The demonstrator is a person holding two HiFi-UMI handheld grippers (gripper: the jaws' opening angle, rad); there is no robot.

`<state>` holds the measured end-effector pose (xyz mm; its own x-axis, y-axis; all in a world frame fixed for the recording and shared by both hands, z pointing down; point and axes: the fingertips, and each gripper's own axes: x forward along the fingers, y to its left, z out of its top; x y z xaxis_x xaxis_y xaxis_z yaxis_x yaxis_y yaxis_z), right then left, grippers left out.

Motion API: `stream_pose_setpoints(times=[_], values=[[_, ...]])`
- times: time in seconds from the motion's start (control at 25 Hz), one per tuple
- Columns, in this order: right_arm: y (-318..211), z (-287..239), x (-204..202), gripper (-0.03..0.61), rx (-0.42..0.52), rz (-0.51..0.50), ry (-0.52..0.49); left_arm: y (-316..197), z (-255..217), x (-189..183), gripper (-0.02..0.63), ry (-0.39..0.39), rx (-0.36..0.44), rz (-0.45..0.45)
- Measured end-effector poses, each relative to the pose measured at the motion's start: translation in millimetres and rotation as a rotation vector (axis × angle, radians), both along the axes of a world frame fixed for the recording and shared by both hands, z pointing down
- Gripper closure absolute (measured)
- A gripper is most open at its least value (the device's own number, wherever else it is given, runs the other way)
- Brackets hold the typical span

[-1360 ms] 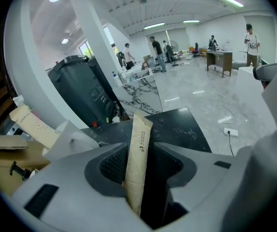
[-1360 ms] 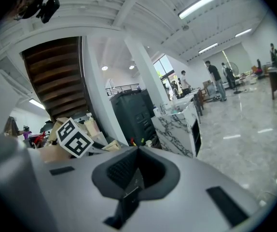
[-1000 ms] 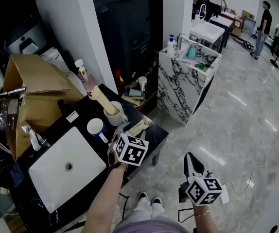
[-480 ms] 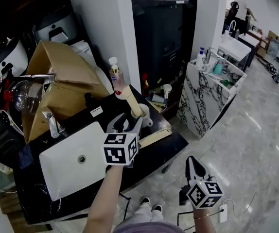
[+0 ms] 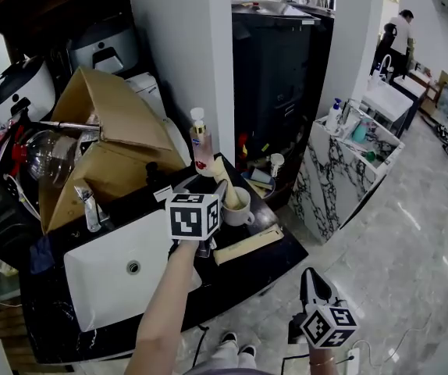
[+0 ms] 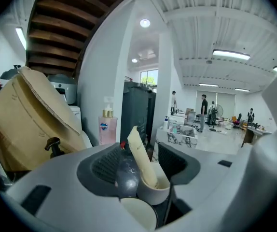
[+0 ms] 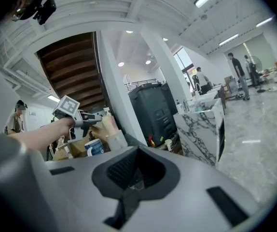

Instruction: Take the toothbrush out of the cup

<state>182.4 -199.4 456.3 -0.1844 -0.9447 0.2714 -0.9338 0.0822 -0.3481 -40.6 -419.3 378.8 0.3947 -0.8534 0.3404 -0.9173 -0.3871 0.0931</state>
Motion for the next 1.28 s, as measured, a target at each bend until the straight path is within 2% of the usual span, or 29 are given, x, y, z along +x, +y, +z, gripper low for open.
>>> stream_pose_setpoints(times=[0.24,0.56,0.76,0.92,1.28], values=[[-9,3,4,0.575,-0.009,0.02,-0.004,-28,15,9,0.374,-0.03,-0.081,0.014],[-15,7,11,0.575,-0.017,0.048,-0.003,-49,30,13,0.387,-0.041,-0.124,0.018],[-17,6,11,0.575,-0.017,0.054,-0.003,-48,25,18,0.46,-0.074,-0.089,0.024],[-16,5,12,0.575,-0.013,0.055,-0.001,-44,16,21,0.529,-0.053,-0.044,0.019],[-8,0,8,0.575,-0.002,0.041,0.002,-26,-12,21,0.549,0.014,0.092,0.003]])
